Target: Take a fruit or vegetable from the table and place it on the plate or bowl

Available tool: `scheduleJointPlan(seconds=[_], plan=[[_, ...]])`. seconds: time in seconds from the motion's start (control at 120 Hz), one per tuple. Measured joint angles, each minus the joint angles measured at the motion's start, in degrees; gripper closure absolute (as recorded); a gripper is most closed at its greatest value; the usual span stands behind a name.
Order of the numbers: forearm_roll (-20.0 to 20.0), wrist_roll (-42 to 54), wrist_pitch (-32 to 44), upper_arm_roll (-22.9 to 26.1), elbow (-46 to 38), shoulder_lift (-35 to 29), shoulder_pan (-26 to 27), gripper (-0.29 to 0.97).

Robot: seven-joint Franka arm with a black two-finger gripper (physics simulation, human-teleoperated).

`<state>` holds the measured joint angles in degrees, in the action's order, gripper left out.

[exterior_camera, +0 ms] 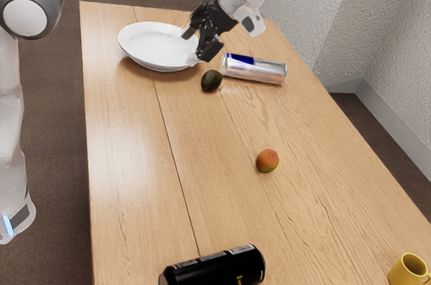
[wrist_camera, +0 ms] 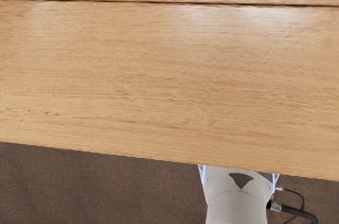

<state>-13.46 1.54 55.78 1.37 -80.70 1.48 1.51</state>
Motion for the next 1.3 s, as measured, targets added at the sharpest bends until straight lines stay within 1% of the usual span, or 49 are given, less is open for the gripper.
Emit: scheduleJointPlan(seconds=[0.075,0.158,0.267,0.317,0.367,0.417,0.508,0.542,0.6,0.65,0.733,0.817,0.892,0.958,1.067,1.208,1.3], plan=[[-1.7,0.47,10.3,-0.15,-1.5,0.03,1.93,0.0],[-3.42,0.92,18.05,-0.15,-1.89,0.38,4.23,0.0],[-4.73,-0.16,24.39,-0.22,-1.86,1.01,6.44,0.0],[-4.17,-1.96,26.23,-0.25,-1.85,1.07,6.5,0.0],[-2.71,-4.01,27.51,-0.19,-1.61,1.81,5.46,0.0],[0.22,-6.56,27.55,0.07,0.5,3.86,2.3,0.0],[5.18,-11.46,26.4,0.52,3.4,8.3,-8.3,0.0],[6.68,-13.06,25.91,0.6,4.57,10.07,-11.08,0.0],[8.52,-15.77,24.72,1.2,7.65,13.47,-13.57,0.0],[9.53,-18.16,23.88,3.47,8.81,15.39,-16.47,0.0],[11.5,-22.08,22.87,6.84,9.41,17.89,-22.08,0.0],[13.5,-25.89,22.2,8.17,9.54,20.16,-25.52,0.0],[14.89,-29.03,21.78,11.44,9.6,21.98,-29.4,0.0],[15.6,-31.74,21.53,12.7,9.64,23.24,-31.26,0.0],[15.75,-35.44,20.99,12.81,9.77,24.76,-32.13,0.0],[11.77,-39.41,18.9,13.04,11.66,27.29,-32.36,0.0],[10.21,-41.58,17.64,13.11,13.06,28.82,-32.36,0.0]])
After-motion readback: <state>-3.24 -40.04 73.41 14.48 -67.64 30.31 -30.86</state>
